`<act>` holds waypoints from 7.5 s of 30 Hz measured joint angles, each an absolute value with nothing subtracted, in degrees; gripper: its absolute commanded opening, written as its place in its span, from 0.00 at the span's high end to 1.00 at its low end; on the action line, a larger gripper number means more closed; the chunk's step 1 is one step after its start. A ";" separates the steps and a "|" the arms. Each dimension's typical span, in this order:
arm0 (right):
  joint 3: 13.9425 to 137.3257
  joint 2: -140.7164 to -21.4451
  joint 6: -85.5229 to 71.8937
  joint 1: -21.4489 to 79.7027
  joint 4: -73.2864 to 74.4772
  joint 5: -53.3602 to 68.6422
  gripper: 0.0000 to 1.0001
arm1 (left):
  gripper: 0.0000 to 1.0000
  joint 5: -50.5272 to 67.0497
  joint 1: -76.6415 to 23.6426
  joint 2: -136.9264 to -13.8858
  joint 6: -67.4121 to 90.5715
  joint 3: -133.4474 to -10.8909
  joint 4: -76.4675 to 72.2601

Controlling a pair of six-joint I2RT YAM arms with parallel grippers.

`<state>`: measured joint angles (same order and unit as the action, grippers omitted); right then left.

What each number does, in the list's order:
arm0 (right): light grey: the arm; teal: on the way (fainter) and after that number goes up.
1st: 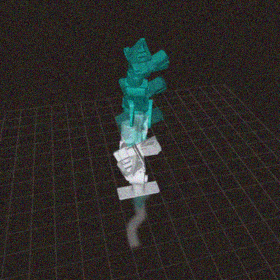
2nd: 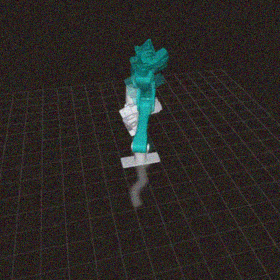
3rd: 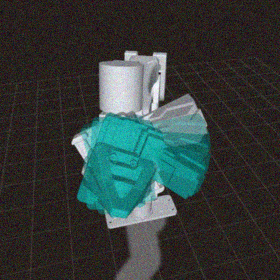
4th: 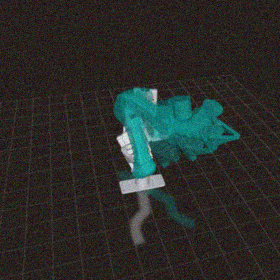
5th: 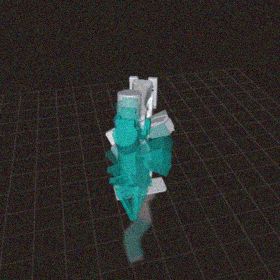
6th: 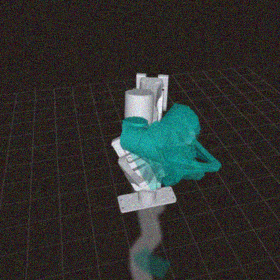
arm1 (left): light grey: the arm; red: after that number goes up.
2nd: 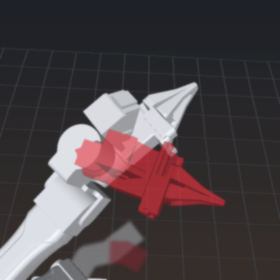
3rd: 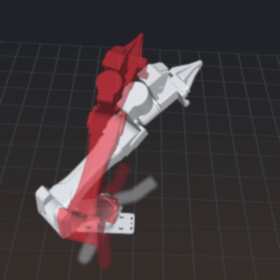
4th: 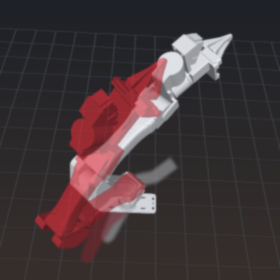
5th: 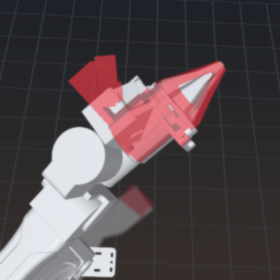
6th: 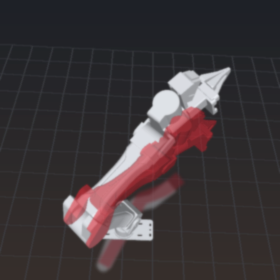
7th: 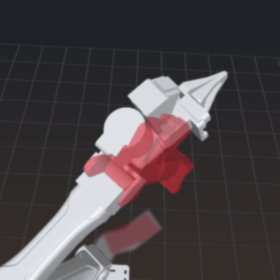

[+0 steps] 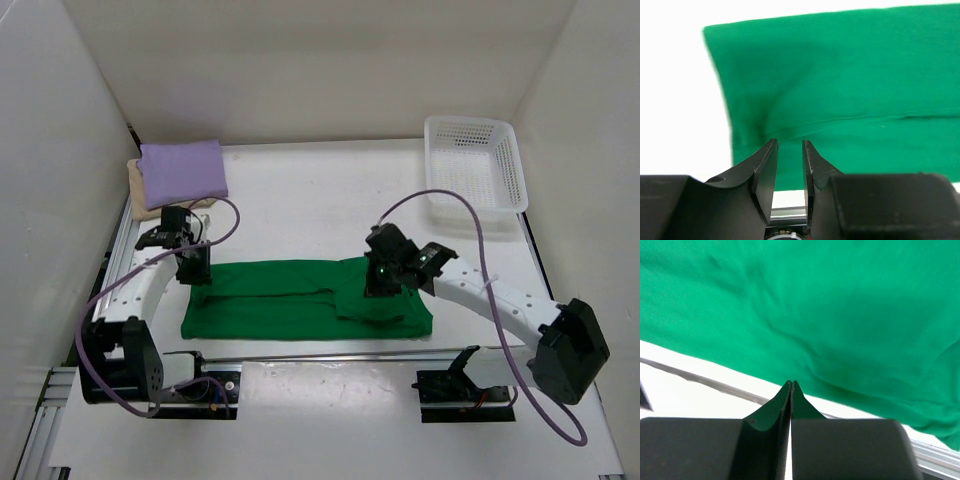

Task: Fold and stack the t-shirts
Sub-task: Fold the other side of the tshirt into a rectangle, then rotate the tshirt 90 degrees

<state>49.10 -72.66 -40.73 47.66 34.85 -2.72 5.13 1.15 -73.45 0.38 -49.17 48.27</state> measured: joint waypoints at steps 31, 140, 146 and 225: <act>63.29 -93.76 -41.69 28.21 34.92 -9.58 1.00 | 0.61 -11.73 0.60 -78.91 0.01 -47.81 40.45; 81.82 -99.81 -49.89 33.71 25.96 -8.60 0.33 | 0.30 -17.28 7.55 -63.46 -0.19 -52.03 44.97; 63.81 -95.35 -56.62 49.69 25.52 -5.82 0.33 | 0.01 -17.78 8.84 -50.09 -0.12 -53.34 47.88; 33.06 -77.41 -51.94 55.70 12.23 9.65 0.46 | 0.43 25.54 -27.35 -93.69 2.31 -46.87 53.78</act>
<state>33.06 -77.41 -51.94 55.70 12.23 9.65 25.54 -27.35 -93.69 2.31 -46.87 53.78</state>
